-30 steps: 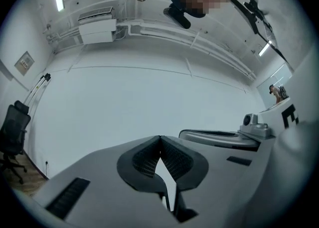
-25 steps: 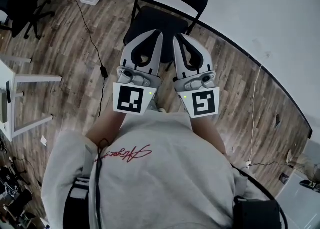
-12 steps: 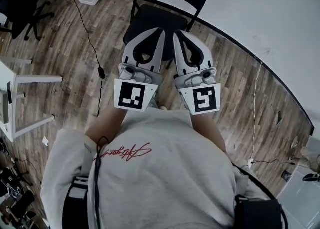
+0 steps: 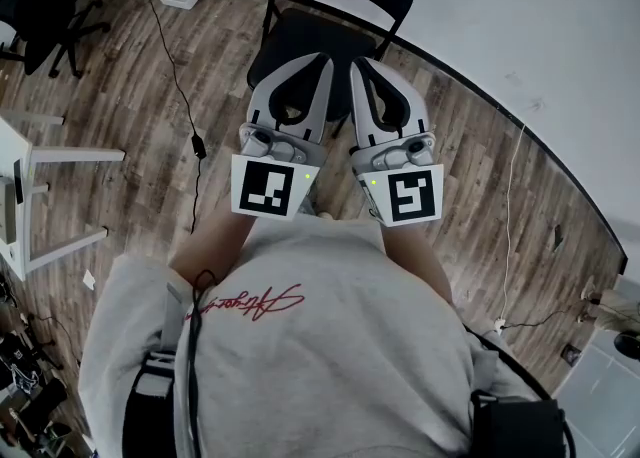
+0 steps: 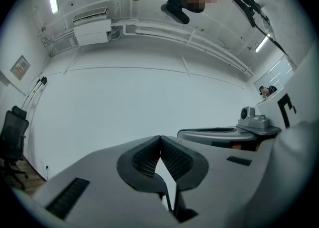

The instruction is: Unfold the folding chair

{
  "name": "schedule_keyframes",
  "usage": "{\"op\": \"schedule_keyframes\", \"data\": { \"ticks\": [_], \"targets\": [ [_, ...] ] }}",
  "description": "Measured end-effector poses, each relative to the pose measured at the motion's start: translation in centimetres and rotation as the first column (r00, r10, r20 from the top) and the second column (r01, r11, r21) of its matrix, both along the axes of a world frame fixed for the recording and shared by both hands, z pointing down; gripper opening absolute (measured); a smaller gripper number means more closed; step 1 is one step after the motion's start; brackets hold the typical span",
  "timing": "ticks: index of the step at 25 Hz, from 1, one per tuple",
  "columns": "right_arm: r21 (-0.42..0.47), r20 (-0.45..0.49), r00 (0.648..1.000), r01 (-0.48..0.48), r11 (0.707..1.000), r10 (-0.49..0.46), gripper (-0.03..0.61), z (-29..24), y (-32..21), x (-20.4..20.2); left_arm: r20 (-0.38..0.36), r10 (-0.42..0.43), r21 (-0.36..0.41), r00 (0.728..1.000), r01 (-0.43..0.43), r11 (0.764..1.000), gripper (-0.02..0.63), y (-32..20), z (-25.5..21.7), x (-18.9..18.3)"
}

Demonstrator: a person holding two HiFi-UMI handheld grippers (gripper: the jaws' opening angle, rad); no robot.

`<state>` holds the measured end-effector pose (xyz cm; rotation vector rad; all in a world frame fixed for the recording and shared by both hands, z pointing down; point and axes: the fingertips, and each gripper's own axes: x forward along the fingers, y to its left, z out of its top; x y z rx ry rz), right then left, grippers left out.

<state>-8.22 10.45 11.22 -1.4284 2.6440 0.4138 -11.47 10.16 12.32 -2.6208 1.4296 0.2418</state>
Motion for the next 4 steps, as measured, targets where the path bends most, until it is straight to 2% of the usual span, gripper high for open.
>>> {"op": "schedule_keyframes", "data": {
  "ticks": [4],
  "targets": [
    [0.002, 0.001, 1.000, 0.003, 1.000, -0.003, 0.017, -0.05, 0.08, 0.12, -0.004, -0.004, 0.003, 1.000, 0.004, 1.000, 0.014, 0.12, -0.08, 0.19]
  ]
}}
